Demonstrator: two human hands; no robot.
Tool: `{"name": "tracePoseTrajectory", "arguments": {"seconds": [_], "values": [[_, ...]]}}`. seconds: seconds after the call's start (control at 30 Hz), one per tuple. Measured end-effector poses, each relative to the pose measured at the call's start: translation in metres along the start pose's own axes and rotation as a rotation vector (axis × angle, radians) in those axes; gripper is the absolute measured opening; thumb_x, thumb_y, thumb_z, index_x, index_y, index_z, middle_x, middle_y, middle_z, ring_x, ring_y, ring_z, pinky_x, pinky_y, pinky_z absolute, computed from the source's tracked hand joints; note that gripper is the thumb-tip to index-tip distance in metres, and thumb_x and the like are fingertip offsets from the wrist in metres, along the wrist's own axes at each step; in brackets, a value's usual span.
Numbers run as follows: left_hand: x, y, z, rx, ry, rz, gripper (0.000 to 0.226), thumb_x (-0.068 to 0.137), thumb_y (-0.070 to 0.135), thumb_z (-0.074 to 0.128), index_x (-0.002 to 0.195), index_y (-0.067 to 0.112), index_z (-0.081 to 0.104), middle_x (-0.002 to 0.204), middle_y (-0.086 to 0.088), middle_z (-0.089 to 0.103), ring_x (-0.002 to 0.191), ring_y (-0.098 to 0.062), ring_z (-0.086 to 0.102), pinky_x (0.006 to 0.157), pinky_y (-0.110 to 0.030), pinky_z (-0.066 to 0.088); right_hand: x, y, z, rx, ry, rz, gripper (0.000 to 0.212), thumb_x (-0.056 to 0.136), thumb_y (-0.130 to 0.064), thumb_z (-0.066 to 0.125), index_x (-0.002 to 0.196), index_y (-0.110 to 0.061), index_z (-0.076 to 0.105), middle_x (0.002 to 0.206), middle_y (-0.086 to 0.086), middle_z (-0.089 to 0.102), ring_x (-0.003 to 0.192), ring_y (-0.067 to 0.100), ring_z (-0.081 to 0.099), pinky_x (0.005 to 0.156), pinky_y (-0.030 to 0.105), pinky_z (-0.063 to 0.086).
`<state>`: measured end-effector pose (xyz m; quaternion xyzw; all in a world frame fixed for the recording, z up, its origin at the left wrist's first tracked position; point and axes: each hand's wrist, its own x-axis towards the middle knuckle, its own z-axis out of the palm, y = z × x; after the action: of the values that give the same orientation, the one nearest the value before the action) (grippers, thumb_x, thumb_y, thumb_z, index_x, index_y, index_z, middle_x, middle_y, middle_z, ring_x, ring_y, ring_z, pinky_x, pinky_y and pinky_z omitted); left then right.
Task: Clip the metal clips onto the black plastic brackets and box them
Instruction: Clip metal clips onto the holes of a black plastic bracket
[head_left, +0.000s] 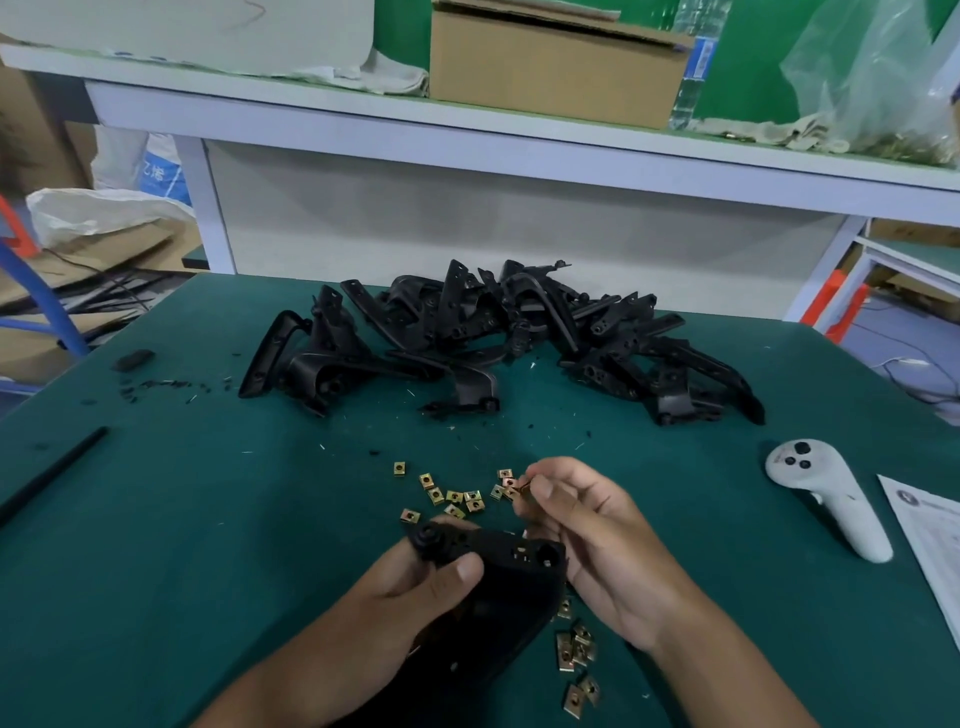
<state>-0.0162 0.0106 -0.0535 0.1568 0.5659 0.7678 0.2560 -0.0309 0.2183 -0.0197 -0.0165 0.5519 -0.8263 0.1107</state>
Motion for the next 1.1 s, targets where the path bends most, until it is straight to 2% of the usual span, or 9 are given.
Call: {"name": "tracePoseTrajectory", "arguments": {"seconds": [0.13,0.23,0.4,0.47,0.53,0.6,0.8,1.0,1.1], "values": [[0.001,-0.001,0.005,0.059,-0.022,0.039,0.047,0.087,0.052,0.074,0.121,0.019,0.070,0.120,-0.006,0.072,0.119,-0.024,0.065,0.099,-0.032,0.051,-0.002,-0.003,-0.001,0.022,-0.017,0.001,0.022,0.083,-0.013,0.077,0.105,-0.013,0.076,0.111,0.013,0.075,0.095,0.020,0.072,0.068,0.024,0.057],[0.003,-0.009,0.008,0.050,-0.034,0.040,0.057,0.086,0.053,0.075,0.123,0.010,0.067,0.117,-0.007,0.072,0.116,-0.023,0.065,0.097,-0.031,0.050,-0.005,-0.006,0.000,-0.012,-0.047,0.036,0.032,0.080,-0.013,0.079,0.111,-0.013,0.072,0.118,0.017,0.073,0.101,0.022,0.072,0.071,0.026,0.058],[0.003,-0.004,0.015,0.116,-0.144,0.109,0.038,0.097,0.044,0.063,0.133,0.031,0.064,0.128,0.006,0.068,0.127,-0.013,0.059,0.101,-0.022,0.044,-0.008,-0.007,0.002,-0.097,-0.082,0.095,0.021,0.081,-0.008,0.078,0.101,-0.016,0.077,0.103,0.012,0.075,0.097,0.025,0.074,0.075,0.029,0.060],[0.003,-0.005,0.015,0.175,-0.111,0.118,0.034,0.094,0.040,0.066,0.125,0.026,0.069,0.110,0.009,0.071,0.108,-0.006,0.064,0.091,-0.017,0.046,-0.009,-0.009,0.003,-0.193,-0.084,0.109,0.022,0.079,-0.011,0.081,0.099,-0.019,0.078,0.097,0.008,0.075,0.098,0.024,0.073,0.079,0.028,0.059],[0.003,-0.010,0.011,0.280,-0.003,0.126,0.042,0.084,0.045,0.072,0.109,0.012,0.072,0.080,0.008,0.061,0.075,-0.006,0.056,0.071,-0.022,0.043,-0.010,-0.011,0.005,-0.264,-0.102,0.127,0.018,0.077,-0.017,0.087,0.092,-0.022,0.079,0.096,0.006,0.075,0.094,0.020,0.072,0.079,0.026,0.058],[0.002,-0.015,0.007,0.361,0.069,0.126,0.057,0.079,0.053,0.075,0.100,0.000,0.069,0.073,0.001,0.048,0.069,-0.013,0.043,0.067,-0.029,0.033,-0.011,-0.010,0.006,-0.300,-0.107,0.149,0.021,0.071,-0.026,0.091,0.088,-0.023,0.079,0.095,0.004,0.074,0.087,0.016,0.070,0.073,0.024,0.057],[0.003,-0.010,0.008,0.389,0.060,0.146,0.028,0.081,0.054,0.071,0.095,0.029,0.074,0.068,0.015,0.048,0.064,-0.004,0.042,0.059,-0.018,0.034,-0.010,-0.007,0.006,-0.293,-0.110,0.166,0.026,0.068,-0.033,0.088,0.089,-0.019,0.080,0.098,0.006,0.075,0.090,0.018,0.070,0.076,0.026,0.056],[0.002,-0.011,0.010,0.342,0.029,0.116,0.036,0.081,0.049,0.073,0.107,0.024,0.074,0.083,0.009,0.063,0.079,-0.007,0.056,0.074,-0.021,0.044,-0.008,-0.005,0.003,-0.226,-0.096,0.109,0.023,0.073,-0.024,0.087,0.090,-0.013,0.079,0.096,0.012,0.075,0.090,0.021,0.070,0.079,0.026,0.057],[0.002,-0.011,0.010,0.346,0.059,0.114,0.032,0.079,0.051,0.072,0.101,0.028,0.074,0.076,0.012,0.059,0.073,-0.004,0.051,0.069,-0.019,0.041,-0.009,-0.006,0.003,-0.262,-0.121,0.126,0.024,0.072,-0.027,0.088,0.091,-0.014,0.079,0.102,0.014,0.075,0.092,0.023,0.071,0.078,0.028,0.057]]}}
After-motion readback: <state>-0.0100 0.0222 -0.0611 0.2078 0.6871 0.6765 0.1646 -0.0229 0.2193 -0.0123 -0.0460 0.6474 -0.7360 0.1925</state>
